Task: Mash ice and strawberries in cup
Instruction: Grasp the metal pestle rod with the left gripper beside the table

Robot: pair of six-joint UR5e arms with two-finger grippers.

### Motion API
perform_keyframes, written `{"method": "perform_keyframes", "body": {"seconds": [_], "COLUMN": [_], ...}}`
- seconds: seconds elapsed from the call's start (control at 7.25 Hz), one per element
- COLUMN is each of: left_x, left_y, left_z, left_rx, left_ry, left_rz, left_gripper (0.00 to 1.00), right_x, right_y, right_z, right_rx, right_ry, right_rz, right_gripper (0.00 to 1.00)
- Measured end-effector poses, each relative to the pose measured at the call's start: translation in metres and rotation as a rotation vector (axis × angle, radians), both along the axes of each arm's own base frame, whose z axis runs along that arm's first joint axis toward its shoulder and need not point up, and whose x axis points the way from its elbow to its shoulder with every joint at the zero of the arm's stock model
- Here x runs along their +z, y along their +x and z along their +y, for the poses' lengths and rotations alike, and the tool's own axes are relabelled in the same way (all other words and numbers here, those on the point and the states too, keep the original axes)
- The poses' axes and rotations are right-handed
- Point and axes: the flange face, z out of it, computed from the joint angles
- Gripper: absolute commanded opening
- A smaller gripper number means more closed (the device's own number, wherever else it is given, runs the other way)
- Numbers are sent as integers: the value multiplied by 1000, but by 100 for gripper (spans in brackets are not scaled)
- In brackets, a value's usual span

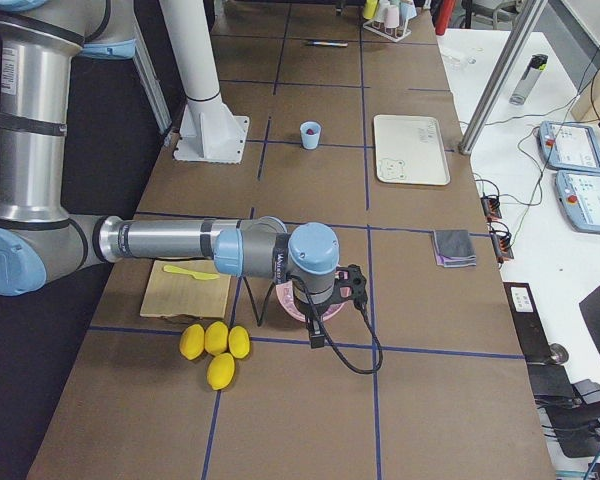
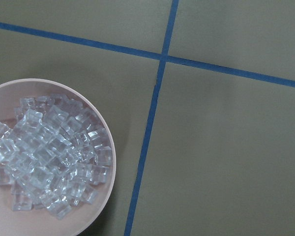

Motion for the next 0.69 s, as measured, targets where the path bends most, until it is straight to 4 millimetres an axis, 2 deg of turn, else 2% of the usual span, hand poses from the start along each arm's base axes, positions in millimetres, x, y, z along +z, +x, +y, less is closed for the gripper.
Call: {"method": "perform_keyframes", "body": {"seconds": [0.14, 0.28, 0.55, 0.69], "left_x": [22, 41, 61, 69], "left_y": [4, 19, 66, 79], "left_z": [-2, -2, 6, 10], "left_rx": [-64, -107, -120, -111], "left_ry": [-5, -6, -12, -14], "left_rz": [14, 33, 34, 25], "left_gripper": [100, 100, 100, 98], "right_x": [0, -1, -1, -2], "right_y": [0, 0, 0, 0], "right_z": [0, -1, -1, -2], "right_rx": [0, 0, 0, 0], "right_ry": [1, 2, 4, 4], "right_rz": [0, 1, 3, 3], "right_gripper": [99, 99, 99, 99]}}
